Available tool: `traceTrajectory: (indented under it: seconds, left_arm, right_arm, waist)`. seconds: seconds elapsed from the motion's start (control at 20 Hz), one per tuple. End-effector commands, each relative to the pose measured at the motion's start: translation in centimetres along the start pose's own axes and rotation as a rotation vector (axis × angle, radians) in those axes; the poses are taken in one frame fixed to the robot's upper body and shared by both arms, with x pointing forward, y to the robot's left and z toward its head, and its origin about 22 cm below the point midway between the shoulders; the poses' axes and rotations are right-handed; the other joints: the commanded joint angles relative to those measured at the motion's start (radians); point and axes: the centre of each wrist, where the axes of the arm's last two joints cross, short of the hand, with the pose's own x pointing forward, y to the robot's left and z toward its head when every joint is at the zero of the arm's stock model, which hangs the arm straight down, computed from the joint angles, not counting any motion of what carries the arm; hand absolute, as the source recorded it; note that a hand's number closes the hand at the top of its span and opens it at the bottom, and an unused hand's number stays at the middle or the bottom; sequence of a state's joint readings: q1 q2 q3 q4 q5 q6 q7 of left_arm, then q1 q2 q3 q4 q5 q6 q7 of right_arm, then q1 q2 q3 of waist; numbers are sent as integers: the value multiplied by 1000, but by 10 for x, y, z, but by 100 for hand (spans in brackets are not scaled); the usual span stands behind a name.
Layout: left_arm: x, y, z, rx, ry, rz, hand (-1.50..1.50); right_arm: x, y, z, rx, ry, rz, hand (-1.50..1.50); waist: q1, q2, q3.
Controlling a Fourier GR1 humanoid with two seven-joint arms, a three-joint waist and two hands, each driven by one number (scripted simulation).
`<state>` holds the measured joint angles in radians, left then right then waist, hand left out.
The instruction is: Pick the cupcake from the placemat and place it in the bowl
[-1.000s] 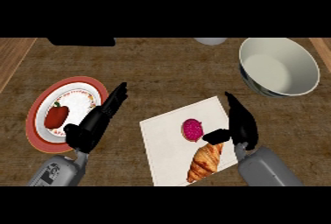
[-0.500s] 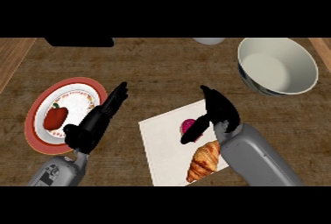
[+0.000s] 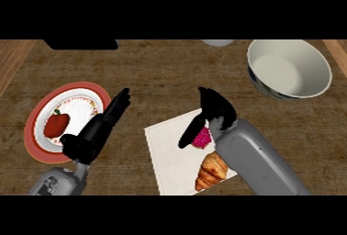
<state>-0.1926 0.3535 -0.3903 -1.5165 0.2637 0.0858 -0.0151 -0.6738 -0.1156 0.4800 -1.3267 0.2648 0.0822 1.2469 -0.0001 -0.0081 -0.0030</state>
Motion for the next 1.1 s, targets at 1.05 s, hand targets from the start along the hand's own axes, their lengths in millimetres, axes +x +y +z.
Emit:
traceTrajectory:
  seconds: [1.05]
  left_arm:
    - [10,-9,3,13,-9,3,0]
  right_arm:
    - [-17,58,-6,-182,291,150,-150]
  waist:
    - [-7,2,3]
